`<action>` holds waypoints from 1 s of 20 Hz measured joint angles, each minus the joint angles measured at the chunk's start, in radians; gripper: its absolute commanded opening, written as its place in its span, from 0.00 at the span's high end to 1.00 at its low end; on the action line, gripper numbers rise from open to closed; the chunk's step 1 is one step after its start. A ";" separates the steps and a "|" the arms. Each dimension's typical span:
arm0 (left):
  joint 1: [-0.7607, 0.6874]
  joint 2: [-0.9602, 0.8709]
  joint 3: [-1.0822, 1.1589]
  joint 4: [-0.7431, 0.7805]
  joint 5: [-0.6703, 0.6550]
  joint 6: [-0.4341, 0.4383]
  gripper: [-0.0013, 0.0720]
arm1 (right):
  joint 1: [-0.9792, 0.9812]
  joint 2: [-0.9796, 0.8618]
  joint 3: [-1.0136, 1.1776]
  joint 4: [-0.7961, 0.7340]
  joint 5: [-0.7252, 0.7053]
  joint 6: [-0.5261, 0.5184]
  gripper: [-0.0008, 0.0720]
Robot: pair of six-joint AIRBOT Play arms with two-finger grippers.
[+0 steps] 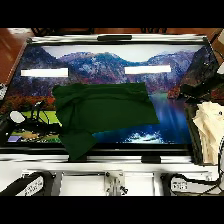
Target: Fold the shirts.
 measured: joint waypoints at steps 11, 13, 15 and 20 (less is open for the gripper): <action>0.066 -0.061 -0.046 -0.130 -0.014 0.154 0.18 | 0.000 0.000 -0.002 0.049 0.002 0.006 0.30; 0.067 -0.077 -0.052 -0.166 0.004 0.164 0.35 | 0.000 0.000 -0.002 0.053 0.002 0.007 0.30; 0.067 -0.092 -0.058 -0.189 0.030 0.171 0.61 | 0.000 0.000 -0.002 0.058 0.002 0.007 0.30; 0.067 -0.108 -0.059 -0.226 0.059 0.179 0.94 | -0.014 0.000 -0.086 0.130 0.040 -0.050 0.06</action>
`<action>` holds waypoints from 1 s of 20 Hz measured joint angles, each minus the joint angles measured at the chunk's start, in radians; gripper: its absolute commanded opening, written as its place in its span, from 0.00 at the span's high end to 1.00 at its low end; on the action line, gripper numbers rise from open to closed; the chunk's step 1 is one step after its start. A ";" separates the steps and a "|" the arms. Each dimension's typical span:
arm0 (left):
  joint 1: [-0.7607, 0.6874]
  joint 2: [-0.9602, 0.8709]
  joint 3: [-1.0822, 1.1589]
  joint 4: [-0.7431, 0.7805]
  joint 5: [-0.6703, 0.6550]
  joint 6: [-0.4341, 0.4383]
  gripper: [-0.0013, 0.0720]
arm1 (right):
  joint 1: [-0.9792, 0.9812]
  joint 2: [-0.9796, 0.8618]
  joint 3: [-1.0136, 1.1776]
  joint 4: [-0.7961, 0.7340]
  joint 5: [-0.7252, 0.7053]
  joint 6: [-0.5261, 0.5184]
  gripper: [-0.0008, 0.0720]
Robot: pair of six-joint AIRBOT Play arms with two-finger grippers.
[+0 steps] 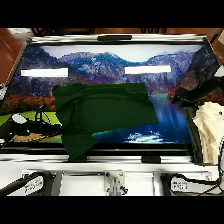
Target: Fold the shirts.
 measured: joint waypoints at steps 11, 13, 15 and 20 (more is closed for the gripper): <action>0.000 0.051 0.003 -0.017 -0.069 0.016 0.94 | -0.017 -0.031 -0.337 0.168 -0.207 -0.090 0.07; 0.000 0.061 0.007 -0.018 -0.073 0.018 0.94 | -0.017 -0.059 -0.347 0.193 -0.221 -0.100 0.07; 0.000 0.066 0.011 -0.018 -0.074 0.019 0.94 | -0.017 -0.088 -0.352 0.228 -0.230 -0.113 0.07; 0.000 0.073 0.030 -0.018 -0.077 0.020 0.94 | 0.023 -0.130 -0.356 0.286 -0.247 -0.133 0.34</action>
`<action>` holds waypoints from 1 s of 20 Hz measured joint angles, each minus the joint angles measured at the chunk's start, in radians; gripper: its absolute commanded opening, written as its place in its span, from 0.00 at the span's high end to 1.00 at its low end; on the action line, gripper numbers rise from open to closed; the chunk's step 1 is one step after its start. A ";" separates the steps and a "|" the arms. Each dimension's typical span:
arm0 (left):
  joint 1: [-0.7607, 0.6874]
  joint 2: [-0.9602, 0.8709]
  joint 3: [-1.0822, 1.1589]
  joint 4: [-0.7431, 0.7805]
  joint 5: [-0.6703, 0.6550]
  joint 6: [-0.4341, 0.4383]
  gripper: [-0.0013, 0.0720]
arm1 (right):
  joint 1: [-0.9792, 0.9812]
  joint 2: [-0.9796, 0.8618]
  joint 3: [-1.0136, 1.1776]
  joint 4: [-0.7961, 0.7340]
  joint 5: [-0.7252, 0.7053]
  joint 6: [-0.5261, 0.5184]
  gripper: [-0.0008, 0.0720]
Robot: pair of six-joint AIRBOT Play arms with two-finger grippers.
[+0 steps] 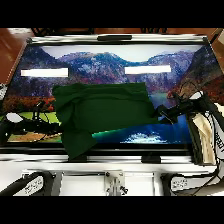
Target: Fold the shirts.
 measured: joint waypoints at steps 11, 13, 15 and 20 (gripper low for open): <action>0.027 0.085 0.402 0.035 -0.085 0.000 0.94 | 0.082 0.208 0.135 0.052 -0.092 -0.112 0.91; 0.030 0.148 0.616 0.042 -0.075 0.000 0.94 | 0.083 0.333 0.265 0.061 -0.109 -0.145 0.91; 0.032 0.217 0.843 0.041 -0.020 -0.001 0.94 | 0.084 0.467 0.414 0.062 -0.171 -0.167 0.90; 0.033 0.390 1.192 0.043 0.101 -0.129 0.94 | 0.084 0.778 0.658 0.015 -0.352 -0.186 0.90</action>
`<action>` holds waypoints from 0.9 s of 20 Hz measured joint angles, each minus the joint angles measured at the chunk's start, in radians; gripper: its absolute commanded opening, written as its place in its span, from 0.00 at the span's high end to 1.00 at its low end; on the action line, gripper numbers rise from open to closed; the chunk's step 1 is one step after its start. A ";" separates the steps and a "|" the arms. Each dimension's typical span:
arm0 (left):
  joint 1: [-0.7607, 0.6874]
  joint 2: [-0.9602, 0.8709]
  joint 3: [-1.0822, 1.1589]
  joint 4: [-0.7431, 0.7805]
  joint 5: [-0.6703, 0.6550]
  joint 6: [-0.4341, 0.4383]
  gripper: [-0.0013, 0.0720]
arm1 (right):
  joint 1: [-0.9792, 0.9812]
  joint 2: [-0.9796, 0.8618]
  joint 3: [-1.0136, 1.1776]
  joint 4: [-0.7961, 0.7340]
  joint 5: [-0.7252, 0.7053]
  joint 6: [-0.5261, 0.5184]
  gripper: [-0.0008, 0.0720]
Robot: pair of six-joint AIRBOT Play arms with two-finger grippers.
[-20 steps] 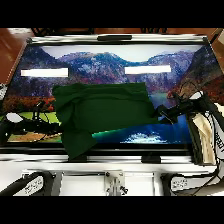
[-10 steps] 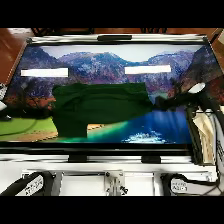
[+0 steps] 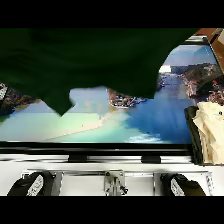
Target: Fold the shirts.
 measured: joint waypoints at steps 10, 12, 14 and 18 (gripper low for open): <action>0.000 0.135 0.046 0.098 -0.224 -0.080 0.94 | 0.000 0.132 0.064 -0.290 0.335 0.182 0.91; 0.000 0.118 -0.035 0.113 -0.299 -0.082 0.94 | 0.000 0.070 0.047 -0.335 0.460 0.224 0.91; 0.000 0.095 -0.167 0.116 -0.342 -0.082 0.94 | 0.001 -0.006 -0.006 -0.370 0.545 0.261 0.91; -0.015 -0.021 -0.464 0.119 -0.305 -0.066 0.94 | 0.002 -0.197 -0.179 -0.368 0.494 0.293 0.91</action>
